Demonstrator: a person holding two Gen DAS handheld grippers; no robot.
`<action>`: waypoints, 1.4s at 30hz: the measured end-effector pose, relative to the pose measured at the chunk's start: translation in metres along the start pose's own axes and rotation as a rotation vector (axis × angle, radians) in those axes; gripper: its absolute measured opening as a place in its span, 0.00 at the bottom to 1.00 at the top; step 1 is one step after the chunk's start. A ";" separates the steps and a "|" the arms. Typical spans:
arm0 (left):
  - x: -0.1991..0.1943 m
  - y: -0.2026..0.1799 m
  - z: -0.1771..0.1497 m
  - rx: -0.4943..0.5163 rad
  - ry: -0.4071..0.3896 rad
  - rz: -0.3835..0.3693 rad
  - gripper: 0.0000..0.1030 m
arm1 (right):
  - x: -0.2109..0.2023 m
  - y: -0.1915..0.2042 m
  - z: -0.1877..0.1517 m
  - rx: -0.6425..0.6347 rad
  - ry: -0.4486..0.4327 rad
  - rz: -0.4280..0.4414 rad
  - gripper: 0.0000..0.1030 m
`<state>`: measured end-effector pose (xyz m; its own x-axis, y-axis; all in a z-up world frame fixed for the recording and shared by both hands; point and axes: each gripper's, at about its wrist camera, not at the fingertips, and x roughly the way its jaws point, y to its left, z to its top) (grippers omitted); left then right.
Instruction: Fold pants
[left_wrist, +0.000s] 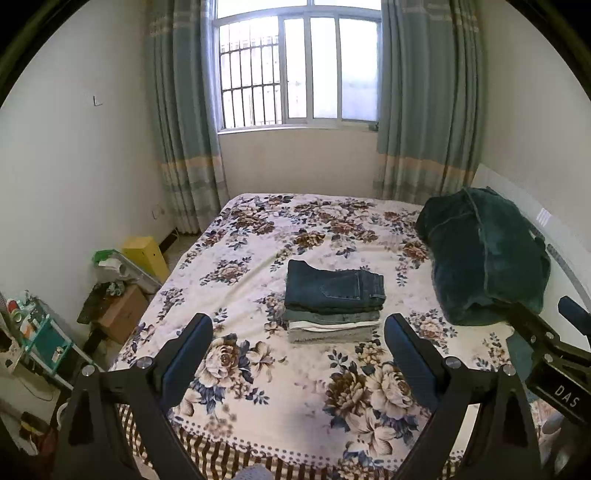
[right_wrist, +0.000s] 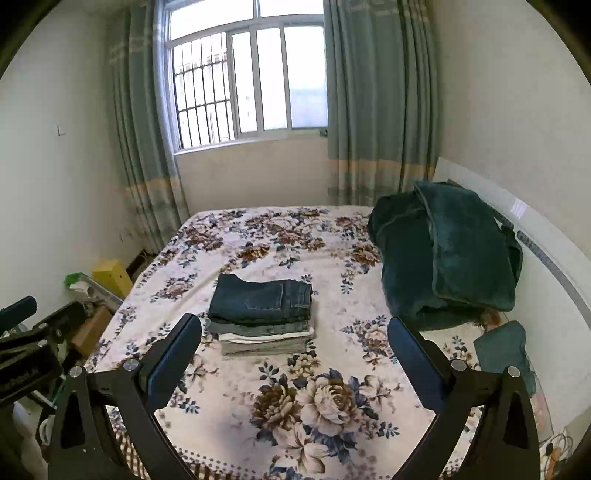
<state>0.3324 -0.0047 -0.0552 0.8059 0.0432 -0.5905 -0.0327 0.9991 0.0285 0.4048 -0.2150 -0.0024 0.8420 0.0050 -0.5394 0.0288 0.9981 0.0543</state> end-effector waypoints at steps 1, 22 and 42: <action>-0.007 0.000 0.000 -0.002 -0.002 0.004 0.92 | -0.013 -0.001 0.000 0.003 -0.009 -0.001 1.00; -0.055 0.016 -0.012 0.014 -0.010 0.000 1.00 | -0.109 0.017 -0.007 -0.034 -0.033 0.016 1.00; -0.062 0.020 -0.016 0.017 -0.014 0.001 1.00 | -0.115 0.016 -0.008 -0.024 -0.024 0.039 1.00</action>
<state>0.2727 0.0127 -0.0307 0.8142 0.0438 -0.5789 -0.0233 0.9988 0.0428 0.3039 -0.1992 0.0538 0.8548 0.0429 -0.5171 -0.0172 0.9984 0.0544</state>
